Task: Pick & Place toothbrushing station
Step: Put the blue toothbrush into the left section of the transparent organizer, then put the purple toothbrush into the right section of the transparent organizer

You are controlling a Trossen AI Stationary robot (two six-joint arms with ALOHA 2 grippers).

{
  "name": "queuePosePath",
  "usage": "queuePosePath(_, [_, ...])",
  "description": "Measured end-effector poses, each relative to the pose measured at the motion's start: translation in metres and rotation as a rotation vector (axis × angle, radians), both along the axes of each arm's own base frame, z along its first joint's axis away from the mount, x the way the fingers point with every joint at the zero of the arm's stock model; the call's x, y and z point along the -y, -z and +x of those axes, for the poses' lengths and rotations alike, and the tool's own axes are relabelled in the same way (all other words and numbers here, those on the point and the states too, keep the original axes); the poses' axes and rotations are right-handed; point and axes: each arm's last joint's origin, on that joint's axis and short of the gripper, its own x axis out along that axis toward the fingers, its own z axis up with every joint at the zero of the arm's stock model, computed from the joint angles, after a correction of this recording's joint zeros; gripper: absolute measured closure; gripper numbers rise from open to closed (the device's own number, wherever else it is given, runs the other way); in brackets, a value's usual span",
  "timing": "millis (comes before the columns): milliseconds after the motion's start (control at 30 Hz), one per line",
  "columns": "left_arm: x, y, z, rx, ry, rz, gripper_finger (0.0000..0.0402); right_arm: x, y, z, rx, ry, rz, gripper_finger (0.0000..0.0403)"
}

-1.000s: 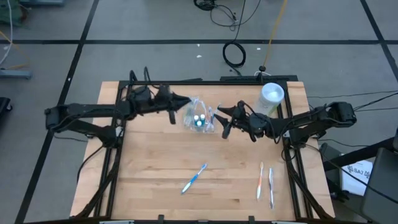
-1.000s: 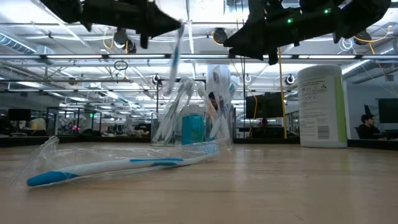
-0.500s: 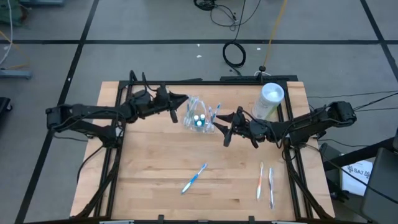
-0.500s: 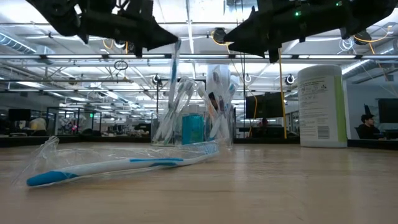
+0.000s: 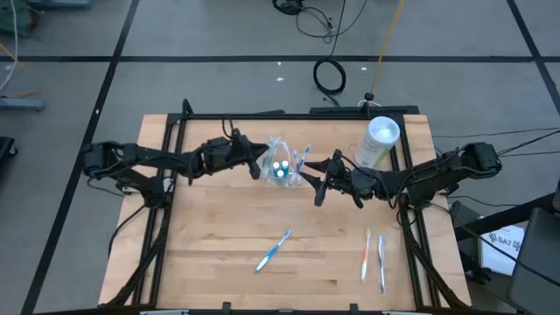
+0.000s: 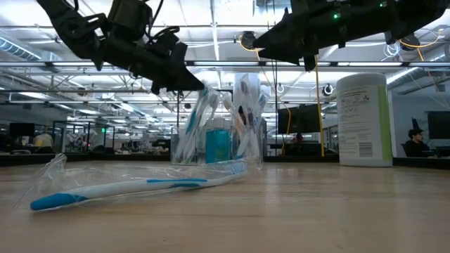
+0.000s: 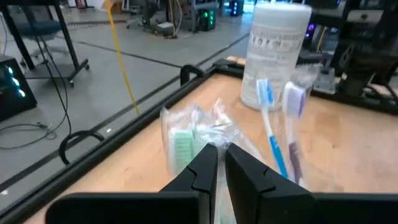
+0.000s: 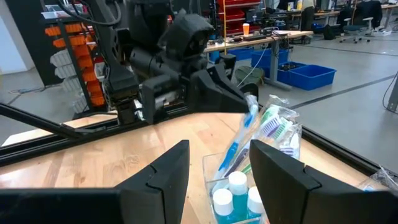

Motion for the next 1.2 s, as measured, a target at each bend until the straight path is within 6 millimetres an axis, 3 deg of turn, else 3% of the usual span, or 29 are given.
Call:
queuePosePath(567, [-0.001, 0.009, 0.002, -0.042, -0.028, -0.011, 0.0364, -0.002, 0.0, 0.0, -0.001, -0.009, -0.001, 0.0243])
queuePosePath(900, [-0.001, 0.009, 0.0, -0.06, -0.031, -0.021, 0.0253, -0.007, 0.002, 0.0, -0.016, -0.095, 0.003, 0.0243])
queuePosePath(1033, [0.0, 0.0, -0.004, -0.033, -0.029, -0.01, 0.0216, -0.013, 0.006, 0.001, -0.075, -0.271, -0.028, 0.0243])
queuePosePath(1200, [0.003, -0.016, -0.013, 0.009, -0.021, -0.003, 0.0192, -0.02, 0.011, 0.002, -0.093, -0.31, -0.047, 0.0243])
